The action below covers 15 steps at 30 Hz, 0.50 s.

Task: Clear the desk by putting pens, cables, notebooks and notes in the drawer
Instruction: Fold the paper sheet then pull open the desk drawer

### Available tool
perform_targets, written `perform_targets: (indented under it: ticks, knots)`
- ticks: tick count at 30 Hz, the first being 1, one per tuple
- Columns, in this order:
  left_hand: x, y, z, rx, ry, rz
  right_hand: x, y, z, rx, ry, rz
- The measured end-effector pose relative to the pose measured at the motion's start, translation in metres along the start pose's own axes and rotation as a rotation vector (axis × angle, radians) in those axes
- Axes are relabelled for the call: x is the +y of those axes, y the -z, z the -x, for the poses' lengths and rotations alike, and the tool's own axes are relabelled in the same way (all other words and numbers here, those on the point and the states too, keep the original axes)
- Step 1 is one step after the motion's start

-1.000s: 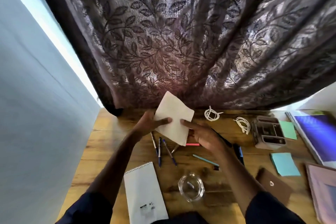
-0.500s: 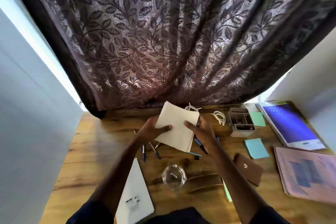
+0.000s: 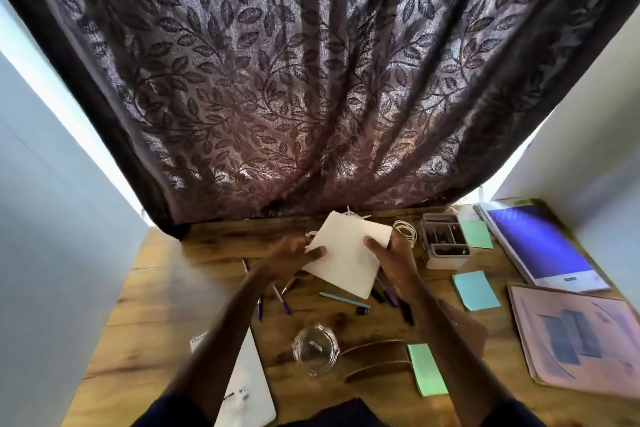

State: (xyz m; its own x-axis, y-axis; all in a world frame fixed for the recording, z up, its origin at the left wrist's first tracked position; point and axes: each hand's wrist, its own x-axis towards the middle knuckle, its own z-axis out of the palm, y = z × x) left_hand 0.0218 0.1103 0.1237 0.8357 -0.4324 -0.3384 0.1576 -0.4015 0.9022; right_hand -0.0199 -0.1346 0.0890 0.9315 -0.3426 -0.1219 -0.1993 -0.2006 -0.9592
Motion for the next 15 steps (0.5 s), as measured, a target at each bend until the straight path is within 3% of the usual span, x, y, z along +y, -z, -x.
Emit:
perform_targets:
  ticks: [10, 15]
  knots:
    - [-0.006, -0.008, -0.001, 0.218, 0.106, 0.219, -0.001, 0.018, -0.008, 0.11, -0.032, 0.1]
    - [-0.002, -0.007, -0.008, 0.232, 0.108, 0.284, 0.0, 0.024, -0.016, 0.169, -0.039, 0.204]
